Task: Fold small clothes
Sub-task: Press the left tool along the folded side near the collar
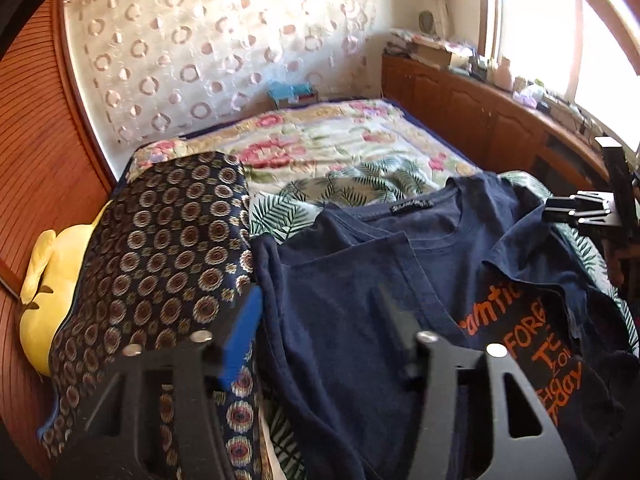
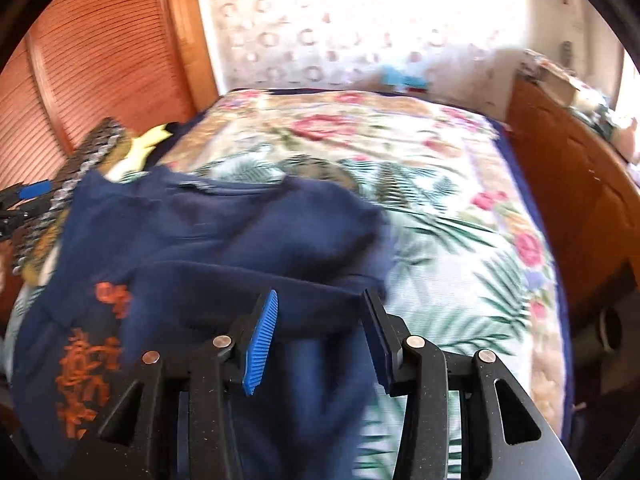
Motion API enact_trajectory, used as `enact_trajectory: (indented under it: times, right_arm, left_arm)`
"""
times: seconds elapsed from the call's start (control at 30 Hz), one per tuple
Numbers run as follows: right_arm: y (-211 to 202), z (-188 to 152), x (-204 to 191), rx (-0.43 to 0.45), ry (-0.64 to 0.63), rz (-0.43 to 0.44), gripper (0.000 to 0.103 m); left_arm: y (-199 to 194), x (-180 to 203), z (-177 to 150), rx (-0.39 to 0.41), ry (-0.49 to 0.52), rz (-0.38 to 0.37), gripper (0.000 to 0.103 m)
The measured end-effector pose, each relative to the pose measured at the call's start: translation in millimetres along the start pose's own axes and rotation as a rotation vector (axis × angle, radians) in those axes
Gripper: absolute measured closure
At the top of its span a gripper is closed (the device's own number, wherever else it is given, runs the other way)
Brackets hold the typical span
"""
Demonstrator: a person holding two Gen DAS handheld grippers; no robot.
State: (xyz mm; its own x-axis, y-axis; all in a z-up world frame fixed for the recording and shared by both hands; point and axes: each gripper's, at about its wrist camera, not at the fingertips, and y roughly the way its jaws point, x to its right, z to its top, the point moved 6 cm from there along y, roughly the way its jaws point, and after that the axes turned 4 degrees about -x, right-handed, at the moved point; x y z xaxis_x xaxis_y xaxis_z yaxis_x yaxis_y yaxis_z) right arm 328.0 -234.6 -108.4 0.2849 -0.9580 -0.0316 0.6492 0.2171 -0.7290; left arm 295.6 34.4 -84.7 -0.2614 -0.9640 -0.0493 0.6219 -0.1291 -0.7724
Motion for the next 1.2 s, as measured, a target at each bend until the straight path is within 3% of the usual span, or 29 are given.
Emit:
enact_trajectory:
  times: [0.17, 0.43, 0.47, 0.5, 0.53, 0.87, 0.93, 1.0, 1.07, 1.2]
  right_arm:
    - [8, -4, 11, -0.001, 0.000, -0.017, 0.058]
    - [9, 10, 18, 0.005, -0.019, 0.070, 0.058]
    - [10, 13, 16, 0.007, -0.031, 0.073, 0.061]
    - [3, 12, 22, 0.014, -0.046, 0.074, 0.071]
    - [3, 15, 21, 0.017, -0.070, 0.082, 0.099]
    - [11, 40, 29, 0.085, -0.095, 0.022, 0.098]
    - [9, 39, 28, 0.093, -0.100, 0.000, 0.090]
    - [4, 38, 29, 0.104, -0.092, -0.014, 0.074]
    - [-3, 32, 30, 0.112, -0.080, -0.012, 0.051]
    - [-9, 17, 28, 0.097, -0.091, -0.023, 0.048]
  left_arm:
    - [10, -2, 6, -0.036, 0.020, 0.019, 0.062]
    - [28, -7, 7, -0.099, 0.028, 0.067, 0.063]
    - [31, -7, 8, -0.105, 0.028, 0.070, 0.063]
    - [32, -8, 8, -0.109, 0.027, 0.076, 0.063]
    - [34, -8, 9, -0.110, 0.026, 0.083, 0.063]
    - [40, -11, 11, -0.122, 0.022, 0.097, 0.063]
    - [41, -12, 12, -0.120, 0.022, 0.095, 0.063]
    - [41, -12, 13, -0.119, 0.024, 0.096, 0.063]
    - [42, -12, 14, -0.119, 0.026, 0.098, 0.063]
    - [41, -12, 16, -0.114, 0.031, 0.099, 0.063]
